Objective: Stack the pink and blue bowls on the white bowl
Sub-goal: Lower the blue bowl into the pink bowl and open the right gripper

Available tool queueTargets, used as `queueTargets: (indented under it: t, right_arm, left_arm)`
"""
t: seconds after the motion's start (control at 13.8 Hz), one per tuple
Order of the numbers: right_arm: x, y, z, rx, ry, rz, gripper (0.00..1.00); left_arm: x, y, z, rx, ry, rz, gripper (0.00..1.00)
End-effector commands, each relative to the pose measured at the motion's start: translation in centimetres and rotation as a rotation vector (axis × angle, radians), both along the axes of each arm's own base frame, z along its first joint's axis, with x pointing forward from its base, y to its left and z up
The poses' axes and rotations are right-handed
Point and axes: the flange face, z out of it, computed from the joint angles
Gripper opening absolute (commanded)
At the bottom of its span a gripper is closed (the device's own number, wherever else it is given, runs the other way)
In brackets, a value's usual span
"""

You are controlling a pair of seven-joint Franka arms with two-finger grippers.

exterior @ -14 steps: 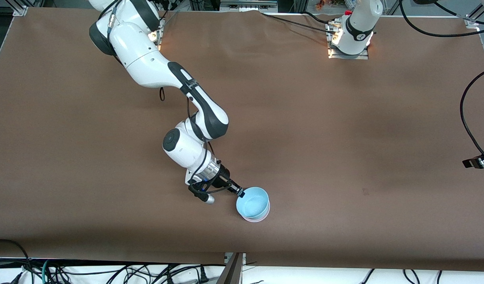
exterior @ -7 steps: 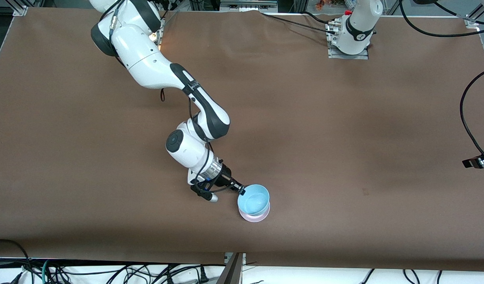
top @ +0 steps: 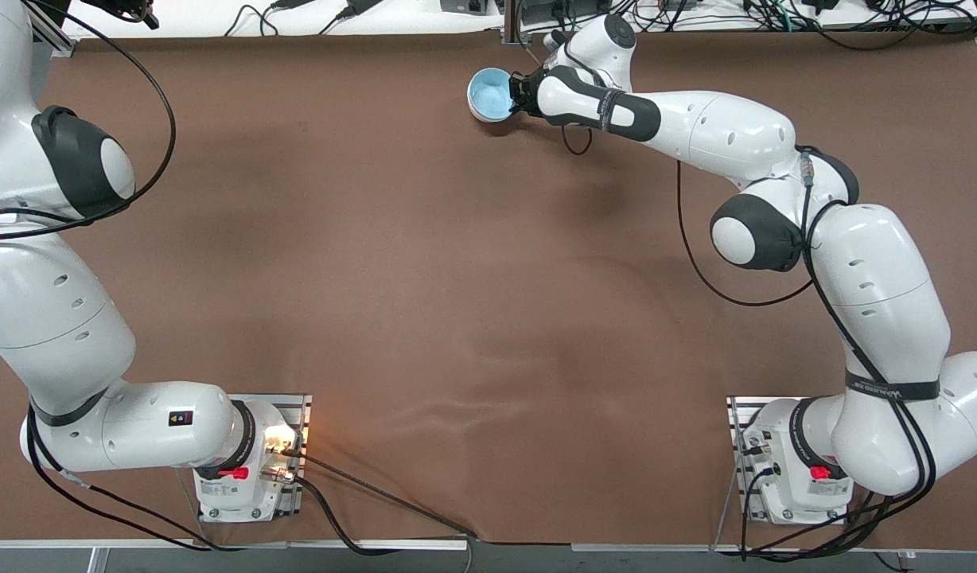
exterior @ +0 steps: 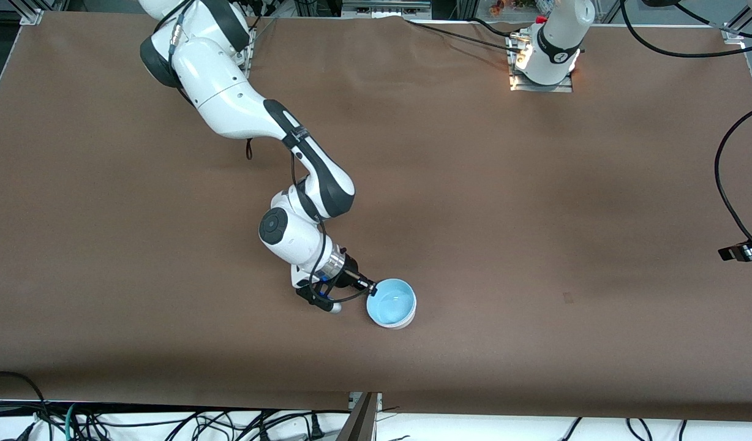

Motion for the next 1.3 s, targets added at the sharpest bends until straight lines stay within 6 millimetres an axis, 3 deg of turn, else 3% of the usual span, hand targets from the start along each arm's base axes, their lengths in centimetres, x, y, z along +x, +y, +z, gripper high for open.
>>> queueTargets:
  t: [0.0, 0.14, 0.22, 0.29, 0.36, 0.43, 0.51, 0.65, 0.94, 1.01, 1.08, 1.16, 1.23]
  right_arm:
    - [0.2, -0.3, 0.1, -0.032, 0.018, 0.030, 0.00]
    - [0.4, -0.4, 0.3, -0.031, 0.016, 0.031, 0.00]
    - [0.3, -0.3, 0.3, -0.032, 0.014, 0.032, 0.06]
    - [0.3, -0.2, 0.3, -0.030, 0.016, 0.033, 0.21]
    - [0.2, -0.1, 0.4, -0.028, 0.025, 0.035, 0.44]
    - [0.1, 0.1, 0.7, -0.027, 0.038, 0.042, 0.69]
    - [0.2, 0.1, 1.5, -0.023, 0.044, 0.047, 1.00]
    - [0.3, 0.3, 3.4, -0.016, 0.067, 0.058, 1.00]
    - [1.1, -0.9, 8.2, -0.013, 0.080, 0.075, 1.00]
    - [1.4, -1.9, 9.4, -0.020, 0.100, 0.081, 1.00]
    - [2.0, -3.5, 11.9, -0.036, 0.095, 0.085, 1.00]
    - [2.5, -5.1, 13.9, -0.060, 0.083, 0.102, 1.00]
    - [3.0, -7.6, 13.8, -0.129, 0.083, 0.153, 1.00]
  left_arm:
    - [-0.5, -0.9, 0.5, -0.010, -0.001, -0.017, 0.00]
    - [-0.1, -3.3, 0.5, 0.018, 0.010, -0.013, 0.00]
    - [0.1, -5.1, 0.7, 0.032, 0.016, -0.004, 0.00]
    - [-0.1, -6.8, 1.7, 0.035, 0.009, 0.000, 0.00]
    - [-0.4, -8.6, 2.8, 0.033, 0.007, -0.006, 0.00]
    - [-0.9, -10.8, 3.9, 0.029, 0.017, -0.007, 0.00]
    - [-1.8, -12.6, 5.5, 0.032, 0.017, -0.008, 0.00]
    - [-4.2, -15.5, 8.8, 0.032, 0.046, -0.056, 0.00]
    - [-9.7, -15.4, 15.6, 0.013, 0.059, -0.087, 0.03]
    - [-10.8, -15.3, 16.7, 0.009, 0.059, -0.091, 0.14]
    - [-11.5, -15.2, 17.4, 0.007, 0.060, -0.095, 0.27]
    - [-11.4, -15.2, 17.0, 0.004, 0.064, -0.126, 0.46]
    - [-10.9, -15.0, 15.8, 0.012, 0.076, -0.169, 0.63]
